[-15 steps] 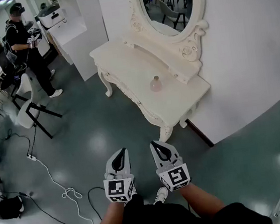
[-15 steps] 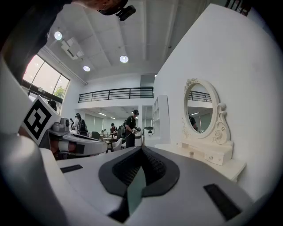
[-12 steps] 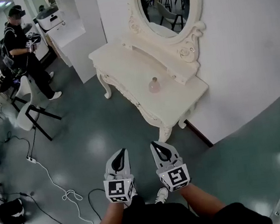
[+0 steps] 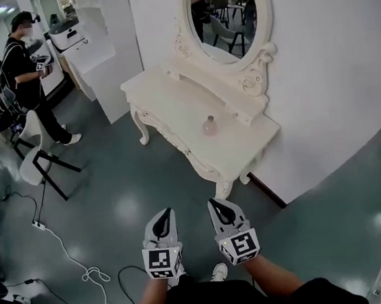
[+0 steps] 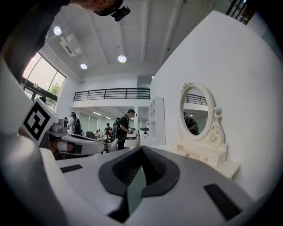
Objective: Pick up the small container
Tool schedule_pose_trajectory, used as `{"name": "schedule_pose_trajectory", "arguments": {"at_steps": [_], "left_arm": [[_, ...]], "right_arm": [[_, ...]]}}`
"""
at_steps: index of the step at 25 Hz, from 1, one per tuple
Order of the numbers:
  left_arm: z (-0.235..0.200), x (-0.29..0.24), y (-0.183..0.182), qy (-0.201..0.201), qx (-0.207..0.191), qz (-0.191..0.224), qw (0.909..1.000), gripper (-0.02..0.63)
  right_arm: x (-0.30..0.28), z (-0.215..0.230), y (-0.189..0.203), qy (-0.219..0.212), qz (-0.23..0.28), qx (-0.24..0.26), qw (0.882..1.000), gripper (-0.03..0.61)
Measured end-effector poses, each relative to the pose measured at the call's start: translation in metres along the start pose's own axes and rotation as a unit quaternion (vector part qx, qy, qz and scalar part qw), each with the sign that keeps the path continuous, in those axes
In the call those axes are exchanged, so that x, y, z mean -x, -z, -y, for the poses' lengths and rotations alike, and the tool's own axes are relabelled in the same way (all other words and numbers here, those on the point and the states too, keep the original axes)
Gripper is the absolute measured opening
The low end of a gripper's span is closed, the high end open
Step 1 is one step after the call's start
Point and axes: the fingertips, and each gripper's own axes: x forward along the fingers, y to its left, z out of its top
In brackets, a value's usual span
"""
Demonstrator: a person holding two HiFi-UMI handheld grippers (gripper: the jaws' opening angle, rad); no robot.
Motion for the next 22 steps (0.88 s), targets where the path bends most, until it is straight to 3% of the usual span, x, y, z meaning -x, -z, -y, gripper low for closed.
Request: {"name": "schedule_pose_trajectory", "arguments": {"at_steps": [22], "left_arm": [[-0.069,0.02,0.005,0.039,0.012,0.012,0.9991,0.006]], "right_arm": [[-0.049,-0.069,-0.003,0.006,-0.007,-0.024,1.0,0.005]]}}
